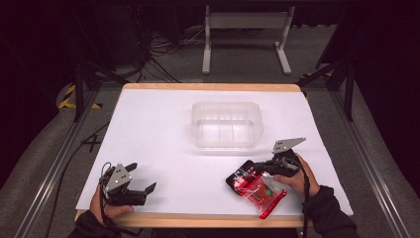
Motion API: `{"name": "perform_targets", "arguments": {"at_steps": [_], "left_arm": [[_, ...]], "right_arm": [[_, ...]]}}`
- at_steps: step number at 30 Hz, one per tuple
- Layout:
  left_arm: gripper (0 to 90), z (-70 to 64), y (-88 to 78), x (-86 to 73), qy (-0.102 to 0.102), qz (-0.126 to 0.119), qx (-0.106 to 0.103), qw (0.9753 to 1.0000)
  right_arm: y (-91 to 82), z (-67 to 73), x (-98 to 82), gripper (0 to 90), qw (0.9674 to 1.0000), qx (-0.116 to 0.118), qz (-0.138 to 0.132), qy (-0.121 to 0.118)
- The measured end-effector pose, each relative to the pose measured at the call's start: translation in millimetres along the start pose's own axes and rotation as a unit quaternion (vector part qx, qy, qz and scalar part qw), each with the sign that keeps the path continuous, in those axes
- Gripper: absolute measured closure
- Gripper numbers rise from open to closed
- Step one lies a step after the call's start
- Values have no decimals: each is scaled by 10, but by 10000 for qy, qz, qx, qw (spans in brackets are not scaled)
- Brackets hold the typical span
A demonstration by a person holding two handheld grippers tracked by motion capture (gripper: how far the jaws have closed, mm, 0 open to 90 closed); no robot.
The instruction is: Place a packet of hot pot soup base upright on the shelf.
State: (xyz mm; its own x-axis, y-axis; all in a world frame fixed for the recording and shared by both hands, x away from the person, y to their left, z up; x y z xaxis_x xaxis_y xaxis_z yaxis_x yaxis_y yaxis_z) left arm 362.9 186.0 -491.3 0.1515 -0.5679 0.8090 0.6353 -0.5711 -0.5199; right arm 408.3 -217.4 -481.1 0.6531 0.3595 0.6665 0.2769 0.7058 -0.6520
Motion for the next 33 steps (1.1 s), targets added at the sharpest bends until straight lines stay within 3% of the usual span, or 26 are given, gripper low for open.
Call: {"name": "perform_targets", "arguments": {"at_steps": [5,8,10,11,12,13,14,17,18,19,20,22,25,26,27,29,33], "left_arm": [[71,5,-4,1,0,-5,12,10000],[71,11,-3,0,-9,-12,30,10000],[71,9,-6,-1,-1,7,29,10000],[71,9,-6,-1,-1,7,29,10000],[71,7,-7,3,-15,-11,38,10000],[71,7,-7,3,-15,-11,38,10000],[71,11,-11,4,-15,-17,58,10000],[71,13,-14,5,-17,-17,51,10000],[71,13,-14,5,-17,-17,51,10000],[71,11,-13,4,-19,-13,52,10000],[71,10,-12,5,-14,-15,54,10000],[71,11,-12,6,-8,-16,58,10000],[71,6,-8,6,-13,-7,48,10000],[71,5,-6,6,-8,-2,40,10000],[71,6,-3,5,14,10,37,10000],[71,0,-2,3,22,31,29,10000],[71,-2,3,2,27,43,29,10000]], "right_arm": [[-144,63,75,900,9996,93,-261,-71],[-323,113,178,900,9979,-25,-629,-132],[-495,149,262,900,9951,-139,-969,-127],[-495,149,262,900,9951,-139,-969,-127],[-618,176,315,900,9915,-322,-1247,-177],[-618,176,315,900,9915,-322,-1247,-177],[-739,175,354,900,9868,-569,-1510,-152],[-846,151,358,900,9825,-719,-1716,-121],[-846,151,358,900,9825,-719,-1716,-121],[-870,159,329,900,9845,-524,-1673,-69],[-870,159,329,900,9845,-524,-1673,-69],[-888,170,289,900,9878,-272,-1531,-56],[-881,204,217,808,9933,191,-1140,-78],[-871,201,202,784,9942,93,-1063,-149],[-862,210,204,756,9944,171,-1036,-153],[-827,254,195,691,9948,551,-852,-126],[-744,212,219,691,9958,477,-765,-142]]}}
Point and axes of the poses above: each handheld gripper's, and its own axes: y roughly forward along the jaws, x roughly out of its top, z roughly to its left, the point moved 8 cm from there along y, roughly forward along the jaws, and after that the axes turned 15 degrees about y, right-handed, at the moved point
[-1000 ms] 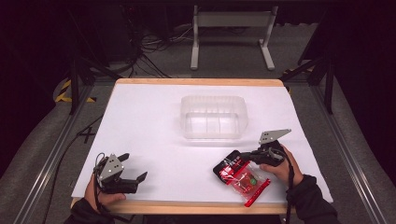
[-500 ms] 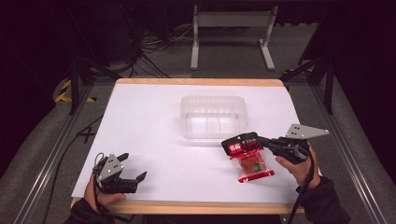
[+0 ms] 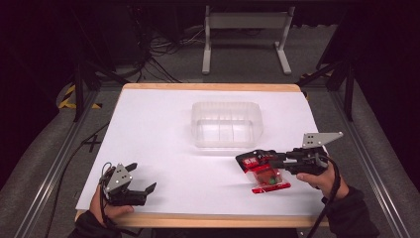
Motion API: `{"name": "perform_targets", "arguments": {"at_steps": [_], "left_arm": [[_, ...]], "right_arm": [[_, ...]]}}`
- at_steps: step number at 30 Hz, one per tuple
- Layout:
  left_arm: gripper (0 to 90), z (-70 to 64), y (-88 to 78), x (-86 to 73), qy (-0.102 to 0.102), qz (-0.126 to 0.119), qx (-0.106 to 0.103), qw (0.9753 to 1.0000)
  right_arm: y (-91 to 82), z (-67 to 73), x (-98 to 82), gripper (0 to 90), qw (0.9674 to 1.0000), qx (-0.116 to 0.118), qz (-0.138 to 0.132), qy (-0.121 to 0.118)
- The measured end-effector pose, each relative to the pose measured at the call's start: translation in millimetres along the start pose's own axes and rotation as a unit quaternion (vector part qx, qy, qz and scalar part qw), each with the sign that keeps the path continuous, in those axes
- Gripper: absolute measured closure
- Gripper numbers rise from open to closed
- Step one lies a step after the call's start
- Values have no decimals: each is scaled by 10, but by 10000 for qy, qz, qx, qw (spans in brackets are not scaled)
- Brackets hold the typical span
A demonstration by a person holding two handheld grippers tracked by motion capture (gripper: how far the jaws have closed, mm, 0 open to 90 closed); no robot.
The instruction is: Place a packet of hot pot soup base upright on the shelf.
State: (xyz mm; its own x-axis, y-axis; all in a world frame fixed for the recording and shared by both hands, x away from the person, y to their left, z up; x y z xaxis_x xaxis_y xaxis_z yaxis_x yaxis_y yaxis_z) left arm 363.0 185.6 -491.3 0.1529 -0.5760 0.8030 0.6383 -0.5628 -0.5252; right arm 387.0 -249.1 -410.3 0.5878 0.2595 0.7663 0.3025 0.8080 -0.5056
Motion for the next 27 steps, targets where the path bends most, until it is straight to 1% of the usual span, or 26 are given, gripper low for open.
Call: {"name": "perform_targets", "arguments": {"at_steps": [1,2,3,4,6,7,8,10,12,14,18,20,21,25,27], "left_arm": [[71,1,1,-2,5,12,6,10000],[72,0,1,-3,8,12,1,10000],[72,0,1,-3,8,12,1,10000],[72,1,3,-3,17,13,0,10000],[72,2,3,-2,12,11,3,10000],[72,2,3,-2,12,11,3,10000],[72,2,3,-2,11,9,2,10000],[72,2,-2,3,18,-11,9,10000],[72,4,-7,2,7,-10,21,10000],[72,5,-10,4,8,-28,14,10000],[72,6,-19,8,-11,-44,21,10000],[72,10,-26,12,-13,-60,33,10000],[72,6,-30,12,-44,-68,34,10000],[72,15,-44,21,-63,-124,41,9999],[72,16,-45,20,-77,-132,36,9999]], "right_arm": [[11,-22,3,730,10000,-44,-3,12],[20,-63,10,791,9997,-225,-39,0],[30,-100,12,837,9994,-339,-75,16],[48,-133,7,889,9991,-401,-108,63],[70,-168,-6,900,9980,-629,-90,-17],[76,-171,-8,900,9976,-680,-99,-49],[76,-171,-8,900,9976,-680,-99,-49],[76,-130,8,900,9968,-774,-140,-165],[65,-85,32,900,9964,-799,-191,-227],[56,-60,51,900,9959,-839,-241,-253],[-7,117,175,900,9946,-823,-528,-354],[-19,191,220,900,9937,-844,-608,-427],[-24,215,241,900,9931,-878,-644,-438],[-52,279,335,900,9912,-939,-828,-430],[-70,309,379,900,9911,-893,-904,-396]]}}
Point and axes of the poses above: each handheld gripper's, and its own axes: y roughly forward along the jaws, x roughly out of its top, z roughly to its left, the point moved 8 cm from there along y, roughly forward along the jaws, and after that the axes turned 15 degrees about y, right-handed, at the moved point
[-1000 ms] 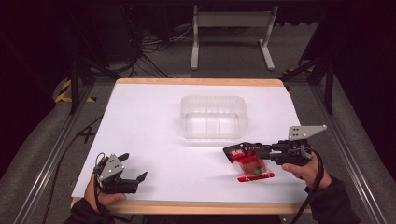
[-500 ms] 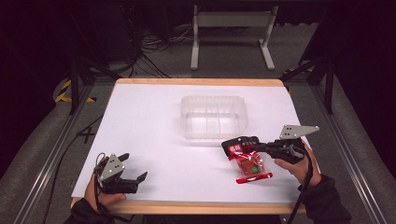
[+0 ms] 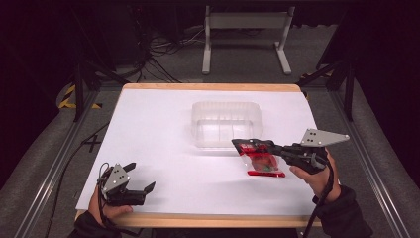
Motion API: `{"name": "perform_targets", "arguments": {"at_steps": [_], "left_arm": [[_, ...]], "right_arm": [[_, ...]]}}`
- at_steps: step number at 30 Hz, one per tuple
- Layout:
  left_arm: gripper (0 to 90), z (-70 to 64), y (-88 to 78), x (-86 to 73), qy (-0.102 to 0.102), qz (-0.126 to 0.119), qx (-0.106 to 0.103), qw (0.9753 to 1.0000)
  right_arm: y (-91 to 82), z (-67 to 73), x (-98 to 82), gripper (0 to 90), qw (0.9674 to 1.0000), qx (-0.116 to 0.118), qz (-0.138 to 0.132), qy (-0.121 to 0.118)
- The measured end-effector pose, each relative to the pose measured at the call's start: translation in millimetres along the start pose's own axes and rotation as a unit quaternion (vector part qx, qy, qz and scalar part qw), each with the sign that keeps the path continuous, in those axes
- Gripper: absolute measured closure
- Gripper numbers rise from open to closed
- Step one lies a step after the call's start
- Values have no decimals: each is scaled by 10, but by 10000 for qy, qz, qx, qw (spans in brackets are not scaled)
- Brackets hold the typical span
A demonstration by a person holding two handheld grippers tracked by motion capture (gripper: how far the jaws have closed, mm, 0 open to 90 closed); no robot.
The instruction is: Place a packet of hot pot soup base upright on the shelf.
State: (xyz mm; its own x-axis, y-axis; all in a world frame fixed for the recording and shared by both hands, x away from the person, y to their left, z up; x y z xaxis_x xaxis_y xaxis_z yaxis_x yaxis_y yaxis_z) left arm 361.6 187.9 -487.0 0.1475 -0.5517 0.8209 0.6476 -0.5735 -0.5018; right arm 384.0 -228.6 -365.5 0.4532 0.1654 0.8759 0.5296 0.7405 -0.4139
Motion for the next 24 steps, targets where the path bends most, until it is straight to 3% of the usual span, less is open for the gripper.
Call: {"name": "perform_targets", "arguments": {"at_steps": [8,16,24], "left_arm": [[72,-3,1,0,8,4,-6,10000],[71,6,-9,8,-35,-70,14,10000],[69,10,-24,26,-42,-151,15,9999]], "right_arm": [[-1,40,289,900,9986,-315,-417,56],[217,-21,585,900,9947,-756,-647,251],[430,-101,785,900,9911,-1026,-728,425]]}}
Point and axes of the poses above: each handheld gripper's, and its own axes: y roughly forward along the jaws, x roughly out of its top, z roughly to its left, the point moved 8 cm from there along y, roughly forward along the jaws, and after that the axes turned 15 degrees about y, right-handed, at the moved point
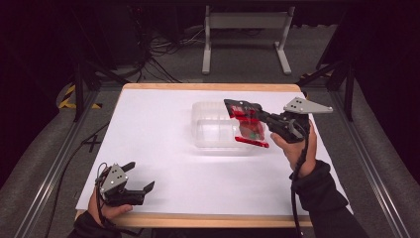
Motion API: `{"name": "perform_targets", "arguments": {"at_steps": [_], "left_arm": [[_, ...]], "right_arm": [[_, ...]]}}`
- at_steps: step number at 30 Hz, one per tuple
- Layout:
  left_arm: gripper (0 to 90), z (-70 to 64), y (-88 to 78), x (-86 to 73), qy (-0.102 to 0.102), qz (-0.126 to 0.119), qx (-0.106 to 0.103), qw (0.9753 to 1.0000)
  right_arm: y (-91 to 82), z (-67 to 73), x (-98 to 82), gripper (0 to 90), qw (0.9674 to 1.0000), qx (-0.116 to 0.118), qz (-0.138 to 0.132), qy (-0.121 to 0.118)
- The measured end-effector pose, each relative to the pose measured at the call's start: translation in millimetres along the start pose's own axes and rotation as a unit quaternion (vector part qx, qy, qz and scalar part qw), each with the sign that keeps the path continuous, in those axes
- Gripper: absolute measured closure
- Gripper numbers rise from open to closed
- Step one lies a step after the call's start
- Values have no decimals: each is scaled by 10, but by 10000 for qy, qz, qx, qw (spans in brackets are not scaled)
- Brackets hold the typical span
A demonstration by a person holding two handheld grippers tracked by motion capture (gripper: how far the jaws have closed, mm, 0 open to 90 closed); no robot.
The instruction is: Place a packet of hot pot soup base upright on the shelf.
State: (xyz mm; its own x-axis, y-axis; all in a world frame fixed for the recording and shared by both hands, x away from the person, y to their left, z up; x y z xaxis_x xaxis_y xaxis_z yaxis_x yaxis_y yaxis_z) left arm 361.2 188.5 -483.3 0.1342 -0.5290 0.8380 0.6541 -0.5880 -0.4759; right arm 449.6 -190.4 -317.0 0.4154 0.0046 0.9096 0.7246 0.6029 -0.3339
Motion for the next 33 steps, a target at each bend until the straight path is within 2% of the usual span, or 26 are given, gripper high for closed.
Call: {"name": "perform_targets", "arguments": {"at_steps": [2,3,5,7,9,11,12,14,17,20,22,28,33], "left_arm": [[69,-3,0,0,0,4,-4,10000],[69,-6,-1,3,-1,-7,-16,10000],[69,-6,2,4,16,-11,-16,10000],[70,-6,3,4,18,-11,-18,10000],[71,-7,3,5,17,-23,-24,10000],[71,-11,3,3,13,-20,-41,10000],[71,-11,3,3,13,-20,-41,10000],[71,-12,2,3,16,-27,-49,10000],[71,-13,-2,-1,12,-29,-62,10000],[72,-14,-3,-4,2,-32,-67,10000],[72,-16,-3,-4,11,-22,-70,10000],[73,-20,3,2,22,-27,-73,10000],[73,-16,-1,-4,11,-25,-75,10000]], "right_arm": [[86,-6,48,900,9999,-98,-3,57],[171,-26,88,900,9996,-256,-19,77],[264,-33,124,900,9993,-285,-27,231],[311,-33,140,900,9990,-369,-26,236],[442,-21,183,900,9985,-530,-26,164],[530,-32,204,900,9976,-654,-21,207],[530,-32,204,900,9976,-654,-21,207],[621,-68,236,900,9963,-838,-59,201],[669,-130,264,900,9945,-995,-125,315],[667,-237,280,900,9912,-1255,-192,377],[676,-290,269,900,9902,-1301,-179,475],[751,-390,253,900,9861,-1570,-211,499],[880,-419,227,900,9854,-1604,-135,550]]}}
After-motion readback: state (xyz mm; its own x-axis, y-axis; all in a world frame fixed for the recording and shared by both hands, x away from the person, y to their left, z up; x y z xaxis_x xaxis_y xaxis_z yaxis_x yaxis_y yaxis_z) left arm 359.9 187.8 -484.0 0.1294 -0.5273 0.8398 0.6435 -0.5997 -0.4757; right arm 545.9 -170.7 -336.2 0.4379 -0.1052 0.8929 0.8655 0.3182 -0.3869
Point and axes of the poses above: each handheld gripper's, and its own axes: y roughly forward along the jaws, x roughly out of its top, z roughly to its left, the point moved 8 cm from there along y, roughly forward along the jaws, and after that the axes turned 15 degrees about y, right-handed, at the moved point
